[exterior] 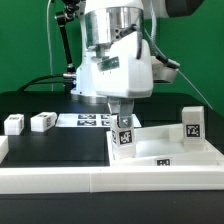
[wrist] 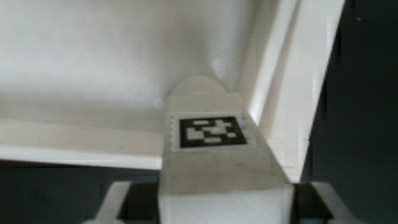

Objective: Assemble square table

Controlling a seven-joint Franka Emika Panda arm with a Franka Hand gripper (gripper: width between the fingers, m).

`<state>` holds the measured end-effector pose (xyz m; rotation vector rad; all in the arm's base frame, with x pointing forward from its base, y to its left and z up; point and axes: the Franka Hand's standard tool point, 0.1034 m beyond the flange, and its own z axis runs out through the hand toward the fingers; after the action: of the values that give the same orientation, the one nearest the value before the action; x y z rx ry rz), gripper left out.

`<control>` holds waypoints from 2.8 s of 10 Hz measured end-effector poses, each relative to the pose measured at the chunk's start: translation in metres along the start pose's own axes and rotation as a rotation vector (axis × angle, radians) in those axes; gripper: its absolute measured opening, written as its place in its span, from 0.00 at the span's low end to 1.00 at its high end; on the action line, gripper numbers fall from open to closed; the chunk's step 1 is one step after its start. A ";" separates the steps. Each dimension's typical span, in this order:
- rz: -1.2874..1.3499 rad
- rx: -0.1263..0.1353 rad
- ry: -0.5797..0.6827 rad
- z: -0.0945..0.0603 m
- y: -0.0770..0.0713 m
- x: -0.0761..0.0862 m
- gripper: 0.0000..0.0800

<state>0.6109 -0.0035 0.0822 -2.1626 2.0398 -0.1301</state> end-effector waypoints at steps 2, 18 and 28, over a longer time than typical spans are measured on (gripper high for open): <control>0.148 -0.004 -0.004 0.000 0.000 -0.007 0.36; 0.521 -0.014 0.020 -0.006 0.002 -0.004 0.79; 0.317 -0.037 0.004 -0.008 0.025 -0.040 0.81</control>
Offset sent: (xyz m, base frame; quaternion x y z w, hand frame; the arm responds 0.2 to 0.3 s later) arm -0.0023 0.0140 0.0034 -0.0221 0.0033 0.2058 0.9783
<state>0.5829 0.0344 0.0874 -1.8273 2.3700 -0.0564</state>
